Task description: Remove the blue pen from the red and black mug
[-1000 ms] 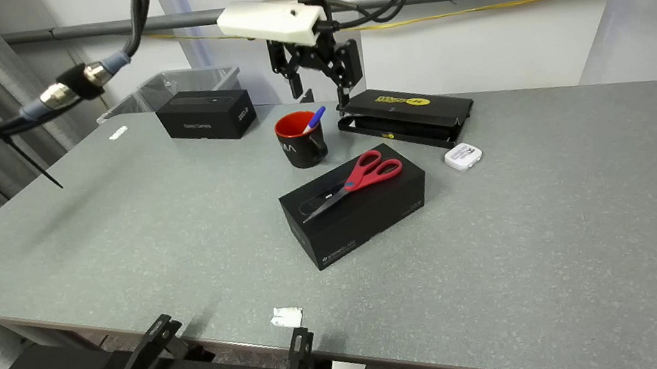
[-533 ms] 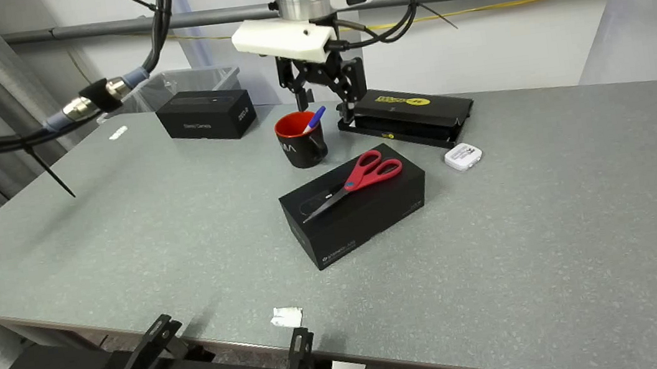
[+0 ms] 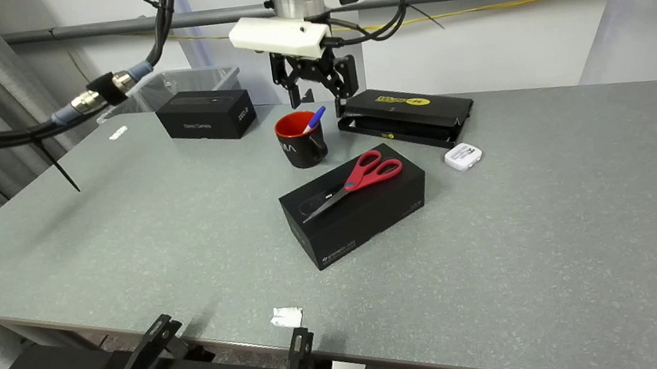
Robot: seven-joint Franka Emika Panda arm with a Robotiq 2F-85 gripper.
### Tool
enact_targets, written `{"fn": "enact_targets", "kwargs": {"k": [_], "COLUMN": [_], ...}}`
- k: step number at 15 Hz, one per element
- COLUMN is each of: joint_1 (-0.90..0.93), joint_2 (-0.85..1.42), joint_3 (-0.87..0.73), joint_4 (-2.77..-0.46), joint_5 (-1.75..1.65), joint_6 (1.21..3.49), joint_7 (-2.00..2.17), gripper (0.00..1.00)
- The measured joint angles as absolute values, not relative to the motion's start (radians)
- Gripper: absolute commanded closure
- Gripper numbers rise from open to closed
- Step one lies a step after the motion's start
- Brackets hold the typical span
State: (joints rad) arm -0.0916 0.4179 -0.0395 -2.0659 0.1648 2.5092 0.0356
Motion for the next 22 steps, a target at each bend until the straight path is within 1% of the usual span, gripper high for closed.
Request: {"fn": "enact_targets", "kwargs": {"k": [1, 2, 5, 6, 10, 11, 12, 13, 15, 22], "joint_1": [-0.092, -0.092, -0.093, -0.093, -0.103, -0.107, -0.11, -0.113, -0.119, -0.123], "joint_2": [0.422, 0.427, 0.442, 0.445, 0.454, 0.456, 0.458, 0.459, 0.459, 0.442], "joint_3": [-0.035, -0.031, -0.024, -0.024, -0.024, -0.024, -0.024, -0.024, -0.023, -0.011], "joint_4": [-2.058, -2.049, -2.021, -2.013, -1.99, -1.985, -1.981, -1.979, -1.97, -1.964], "joint_5": [0.165, 0.165, 0.168, 0.168, 0.172, 0.172, 0.173, 0.173, 0.176, 0.2], "joint_6": [2.505, 2.498, 2.472, 2.468, 2.446, 2.441, 2.437, 2.436, 2.434, 2.426], "joint_7": [0.033, 0.029, 0.013, 0.011, 0.005, 0.003, 0.002, 0.0, -0.002, -0.046], "gripper": [0.0, 0.19, 0.41, 0.5, 0.8, 0.88, 0.95, 1.0, 0.97, 0.97]}}
